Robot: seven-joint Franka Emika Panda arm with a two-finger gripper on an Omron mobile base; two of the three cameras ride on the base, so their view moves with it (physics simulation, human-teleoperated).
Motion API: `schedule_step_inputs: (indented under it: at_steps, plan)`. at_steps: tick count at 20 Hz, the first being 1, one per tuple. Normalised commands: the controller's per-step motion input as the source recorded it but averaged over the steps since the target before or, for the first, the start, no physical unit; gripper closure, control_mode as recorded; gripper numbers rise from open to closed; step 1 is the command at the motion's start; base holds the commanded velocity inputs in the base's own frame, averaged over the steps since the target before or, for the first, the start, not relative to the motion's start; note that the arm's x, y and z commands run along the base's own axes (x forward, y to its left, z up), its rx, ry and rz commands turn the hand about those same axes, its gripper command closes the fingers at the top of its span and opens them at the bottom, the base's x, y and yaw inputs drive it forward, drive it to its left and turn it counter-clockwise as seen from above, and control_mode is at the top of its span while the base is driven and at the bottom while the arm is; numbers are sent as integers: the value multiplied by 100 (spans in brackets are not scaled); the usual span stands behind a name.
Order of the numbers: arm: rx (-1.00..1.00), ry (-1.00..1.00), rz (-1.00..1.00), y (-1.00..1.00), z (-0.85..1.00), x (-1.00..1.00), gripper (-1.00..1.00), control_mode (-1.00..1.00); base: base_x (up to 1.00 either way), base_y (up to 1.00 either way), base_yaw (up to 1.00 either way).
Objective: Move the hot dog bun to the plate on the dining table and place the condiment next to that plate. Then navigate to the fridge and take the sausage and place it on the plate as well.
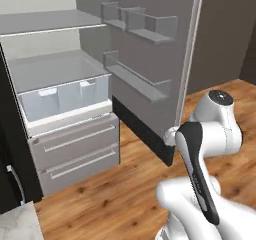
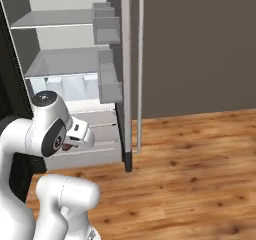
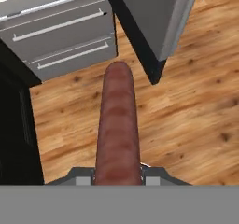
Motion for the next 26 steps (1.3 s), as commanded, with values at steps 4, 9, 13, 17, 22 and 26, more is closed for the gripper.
schedule_step_inputs:
  at_steps: [4, 9, 13, 17, 22, 26]
  plan:
    - [0, 0, 0, 0, 0, 0, 100, 100, 0, -39, -92]
    - [0, 0, 0, 0, 0, 0, 100, 100, 1, -59, -90]
    - [0, 0, 0, 0, 0, 0, 100, 100, 5, -68, -88]
    - [0, 0, 0, 0, 0, 0, 100, 100, 39, -65, -77]
    - [0, 0, 0, 0, 0, 0, 100, 100, 97, -43, -54]
    - [0, 0, 0, 0, 0, 0, 100, 100, 100, -27, -41]
